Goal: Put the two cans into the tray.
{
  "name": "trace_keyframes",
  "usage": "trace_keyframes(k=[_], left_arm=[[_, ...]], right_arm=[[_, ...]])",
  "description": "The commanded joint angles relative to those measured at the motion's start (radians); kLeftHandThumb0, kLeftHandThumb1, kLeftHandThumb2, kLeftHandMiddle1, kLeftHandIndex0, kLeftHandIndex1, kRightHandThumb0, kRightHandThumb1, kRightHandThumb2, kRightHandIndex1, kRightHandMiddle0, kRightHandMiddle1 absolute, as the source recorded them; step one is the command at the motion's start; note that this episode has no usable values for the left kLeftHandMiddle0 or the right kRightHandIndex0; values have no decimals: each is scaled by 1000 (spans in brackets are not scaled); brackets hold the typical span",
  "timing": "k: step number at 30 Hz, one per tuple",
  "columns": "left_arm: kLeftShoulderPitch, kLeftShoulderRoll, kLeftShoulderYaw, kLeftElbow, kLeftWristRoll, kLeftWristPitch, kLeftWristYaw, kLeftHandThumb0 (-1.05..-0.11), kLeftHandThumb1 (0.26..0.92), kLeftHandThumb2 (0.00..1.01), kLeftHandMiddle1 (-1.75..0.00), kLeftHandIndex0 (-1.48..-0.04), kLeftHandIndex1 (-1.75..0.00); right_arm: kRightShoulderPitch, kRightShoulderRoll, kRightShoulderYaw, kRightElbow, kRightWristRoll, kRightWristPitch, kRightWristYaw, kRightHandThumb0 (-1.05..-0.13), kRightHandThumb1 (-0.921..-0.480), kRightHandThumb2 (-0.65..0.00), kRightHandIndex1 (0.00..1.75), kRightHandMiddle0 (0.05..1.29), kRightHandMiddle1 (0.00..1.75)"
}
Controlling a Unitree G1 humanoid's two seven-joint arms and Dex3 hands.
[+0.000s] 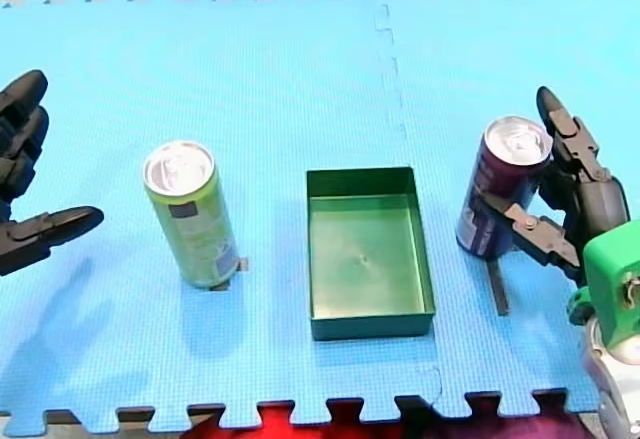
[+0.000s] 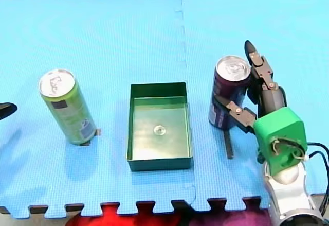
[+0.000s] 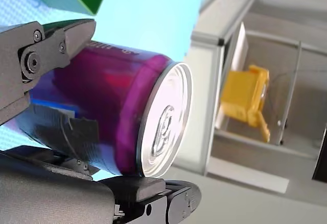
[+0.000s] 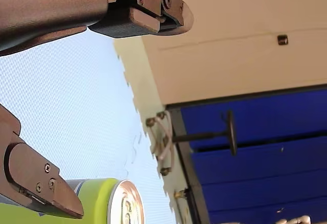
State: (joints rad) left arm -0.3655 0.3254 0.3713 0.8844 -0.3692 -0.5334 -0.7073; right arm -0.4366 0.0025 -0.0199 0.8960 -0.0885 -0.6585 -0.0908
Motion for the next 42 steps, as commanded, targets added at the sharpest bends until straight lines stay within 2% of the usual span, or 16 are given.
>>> trace_keyframes(k=[1, 8, 12, 15, 27, 36, 42], left_arm=[[3, 4, -3, -6, 4, -6, 6, -936, 632, 3, 0, -297, 0], [7, 2, -5, -12, 9, -7, 14, -942, 638, 3, 0, -299, -1], [10, 1, -9, -18, 16, -9, 28, -947, 641, 3, 0, -300, -1], [17, 2, -14, -31, 26, -9, 46, -954, 645, 3, 0, -302, -1], [26, 5, -28, -51, 44, 0, 91, -999, 663, 5, 0, -309, -2], [35, 5, -30, -66, 48, 3, 102, -1026, 677, 5, 0, -312, -1], [42, 6, -34, -82, 51, 9, 113, -1036, 683, 4, -1, -310, 0]], right_arm=[[-9, -1, 2, 2, -2, -5, -2, -1002, -793, 0, 0, 219, 0], [-15, 2, 13, -3, -13, 5, -1, -1004, -793, 0, 0, 212, 0], [-23, 7, 20, 4, -21, 11, -10, -1005, -794, 0, 1, 214, 1], [-21, 10, 23, 2, -23, 11, -16, -1008, -796, -1, 1, 217, 2], [-25, 10, 26, 5, -24, 17, -24, -1016, -802, -2, 3, 224, 2], [-10, 10, 25, 7, -21, 8, -22, -1019, -805, -1, 6, 231, 3], [-7, 7, 21, 8, -13, 6, -15, -1026, -806, -1, 7, 236, 3]])
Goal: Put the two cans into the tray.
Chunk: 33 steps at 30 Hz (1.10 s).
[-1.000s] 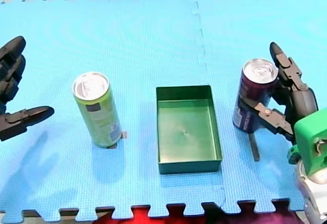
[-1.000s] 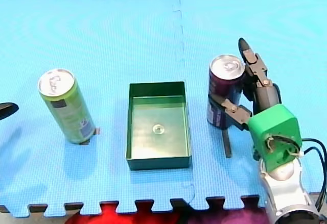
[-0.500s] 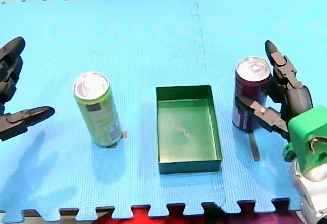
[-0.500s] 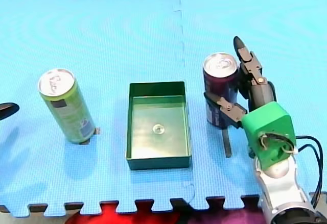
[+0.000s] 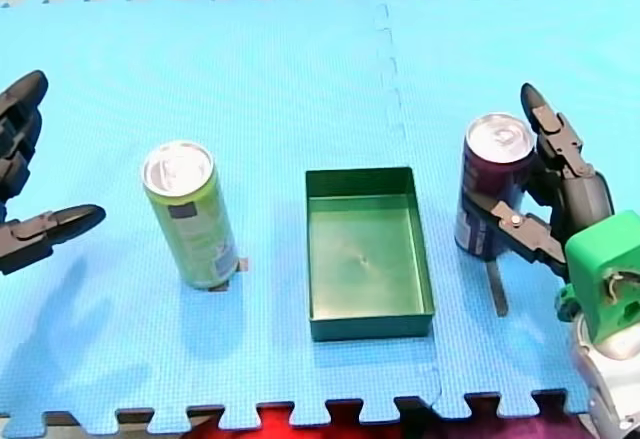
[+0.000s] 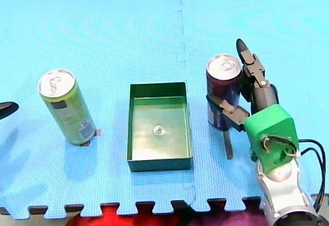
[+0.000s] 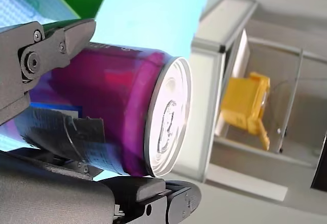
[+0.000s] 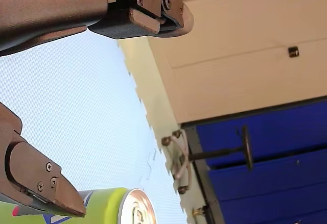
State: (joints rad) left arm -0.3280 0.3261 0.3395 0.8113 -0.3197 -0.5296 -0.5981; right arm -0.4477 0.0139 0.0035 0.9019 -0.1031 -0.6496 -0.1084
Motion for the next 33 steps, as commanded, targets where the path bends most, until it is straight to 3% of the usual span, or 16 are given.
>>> trace_keyframes(k=[1, 4, 7, 11, 20, 33], left_arm=[[6, 5, -3, -12, 1, 7, 6, -1037, 683, 3, -1, -309, 0], [7, 7, -4, -19, 2, 14, 10, -1040, 685, 3, 0, -307, 0], [8, 7, -4, -22, 2, 18, 14, -1043, 687, 2, 0, -306, 0], [9, 7, -5, -25, 3, 23, 22, -1047, 688, 2, -2, -306, 0], [7, 10, -4, -23, 1, 24, 27, -1048, 691, 1, -4, -307, 0], [9, 12, -4, -28, 0, 24, 20, -1048, 692, 0, 0, -308, 0]], right_arm=[[4, -4, -3, 2, 2, -3, 3, -1027, -806, -1, 7, 236, 3], [7, -3, -3, 0, 2, -2, -1, -1032, -810, -2, 8, 238, 2], [20, -2, -4, -4, 3, -2, -4, -1036, -814, -3, 9, 239, 2], [36, 3, -7, 15, 5, -20, -10, -1038, -817, -3, 10, 243, 2], [17, 9, -21, 79, 11, -51, -22, -1044, -818, -1, 12, 254, 4], [17, 7, -22, 91, 0, -67, -40, -1048, -824, -2, 13, 269, 6]])
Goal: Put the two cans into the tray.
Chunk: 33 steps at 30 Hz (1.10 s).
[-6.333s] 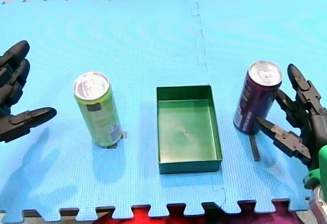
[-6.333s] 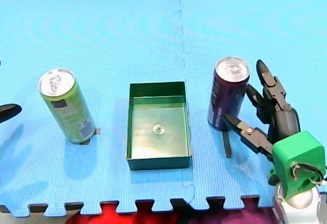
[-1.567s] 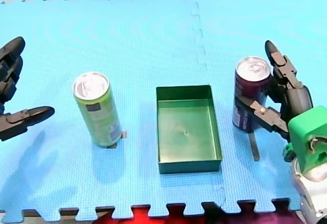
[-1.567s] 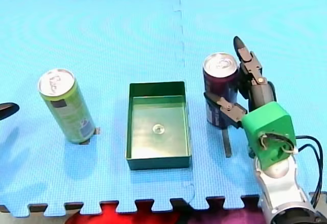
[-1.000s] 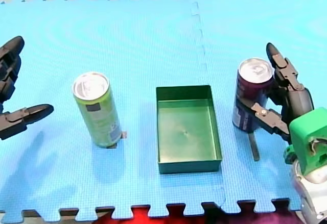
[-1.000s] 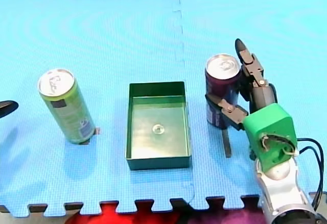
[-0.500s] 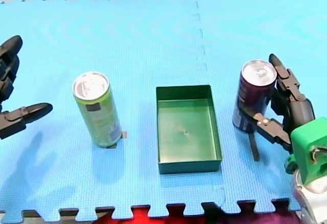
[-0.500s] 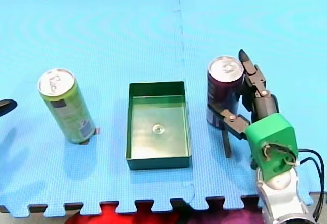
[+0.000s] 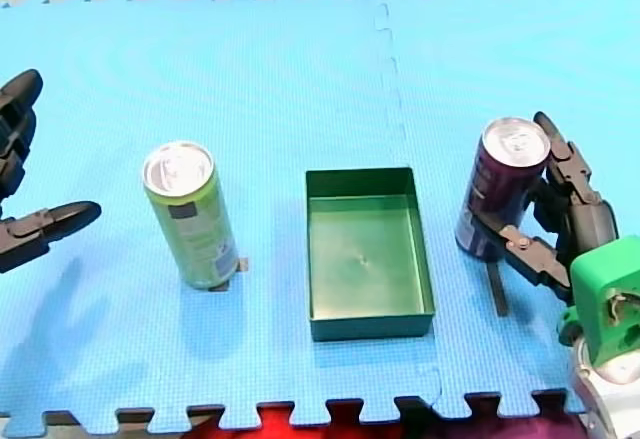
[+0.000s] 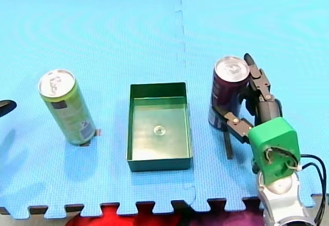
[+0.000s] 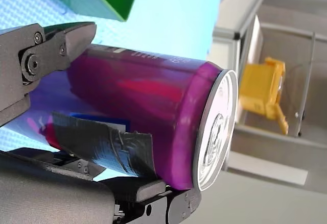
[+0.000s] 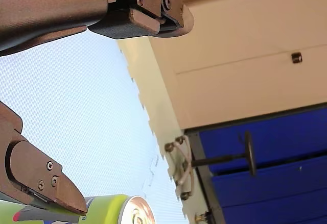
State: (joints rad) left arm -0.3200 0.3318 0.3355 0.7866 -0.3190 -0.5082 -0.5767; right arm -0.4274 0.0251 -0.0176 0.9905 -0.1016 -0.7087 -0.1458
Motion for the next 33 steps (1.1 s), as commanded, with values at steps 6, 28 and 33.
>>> trace_keyframes(k=[6, 28, 33], left_arm=[[1, 6, 0, -2, -1, -1, -4, -1048, 692, 0, 0, -307, 0], [-3, 9, -2, 6, 2, 0, -1, -1048, 695, 1, -4, -309, -1], [-5, 9, -2, 10, 0, -1, -4, -1048, 694, 0, -4, -309, -1]], right_arm=[[-5, -6, -2, 5, -2, -10, -3, -1048, -824, -1, 14, 272, 5], [-9, 43, -54, -3, 17, -80, -137, -300, -746, 0, 35, 1250, 12], [-24, 38, -62, 27, 20, -93, -131, -306, -740, 0, 26, 1256, 9]])
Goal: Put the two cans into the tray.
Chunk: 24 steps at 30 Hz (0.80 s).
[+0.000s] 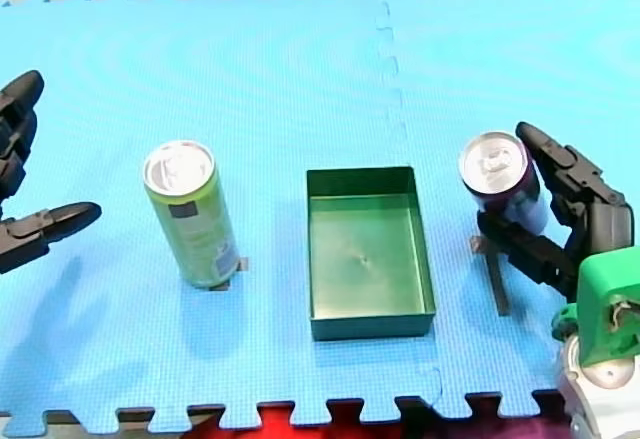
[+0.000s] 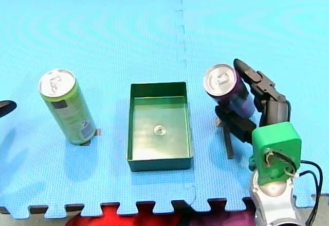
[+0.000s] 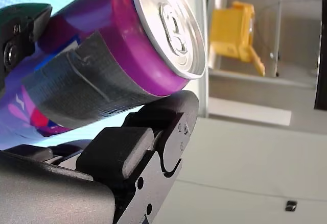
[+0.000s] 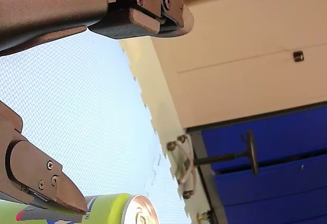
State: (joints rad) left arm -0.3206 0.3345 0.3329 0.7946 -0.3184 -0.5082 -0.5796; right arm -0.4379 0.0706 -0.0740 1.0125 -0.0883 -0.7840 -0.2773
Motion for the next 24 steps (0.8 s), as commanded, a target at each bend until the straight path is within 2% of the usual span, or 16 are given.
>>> trace_keyframes(k=[1, 8, 12, 14, 18, 19, 20, 22, 24], left_arm=[[-4, 6, 1, 1, -1, -1, -1, -1048, 693, 0, -3, -309, -1], [-6, 6, 1, -1, -2, 2, -2, -1048, 692, 0, 0, -309, 0], [-7, 5, 1, 0, -3, 2, -4, -1048, 690, 0, 0, -309, 0], [-6, 4, 1, -3, -4, 4, -6, -1048, 690, 0, 0, -308, 0], [-4, 4, -1, -8, -3, 5, -4, -1048, 688, 0, 0, -308, 0], [-4, 4, -1, -9, -2, 6, -4, -1048, 688, 0, 0, -308, 0], [-4, 4, -2, -10, -2, 6, -4, -1048, 688, 0, 0, -308, 0], [-3, 4, -2, -11, -1, 7, -3, -1048, 689, 0, 0, -307, 0], [-3, 5, -3, -12, 0, 7, -2, -1048, 690, 1, 0, -306, 0]], right_arm=[[-15, -8, -7, 9, 8, -21, 4, -307, -739, 0, 25, 1258, 8], [-25, 0, -26, 35, 41, -52, 44, -311, -734, 0, 16, 1264, 6], [-32, 1, -34, 43, 48, -51, 50, -312, -731, 0, 11, 1266, 4], [-33, 1, -37, 42, 48, -42, 47, -312, -730, 0, 9, 1266, 3], [-35, 3, -39, 26, 46, -1, 34, -315, -726, 0, 7, 1268, 3], [-35, 6, -42, 20, 52, 13, 36, -316, -726, 0, 7, 1268, 3], [-34, 12, -48, 11, 66, 30, 44, -317, -725, 0, 6, 1269, 3], [-32, 28, -66, -11, 111, 79, 74, -322, -725, 0, 5, 1269, 2], [-31, 48, -90, -50, 179, 165, 118, -326, -725, 0, 4, 1269, 2]])
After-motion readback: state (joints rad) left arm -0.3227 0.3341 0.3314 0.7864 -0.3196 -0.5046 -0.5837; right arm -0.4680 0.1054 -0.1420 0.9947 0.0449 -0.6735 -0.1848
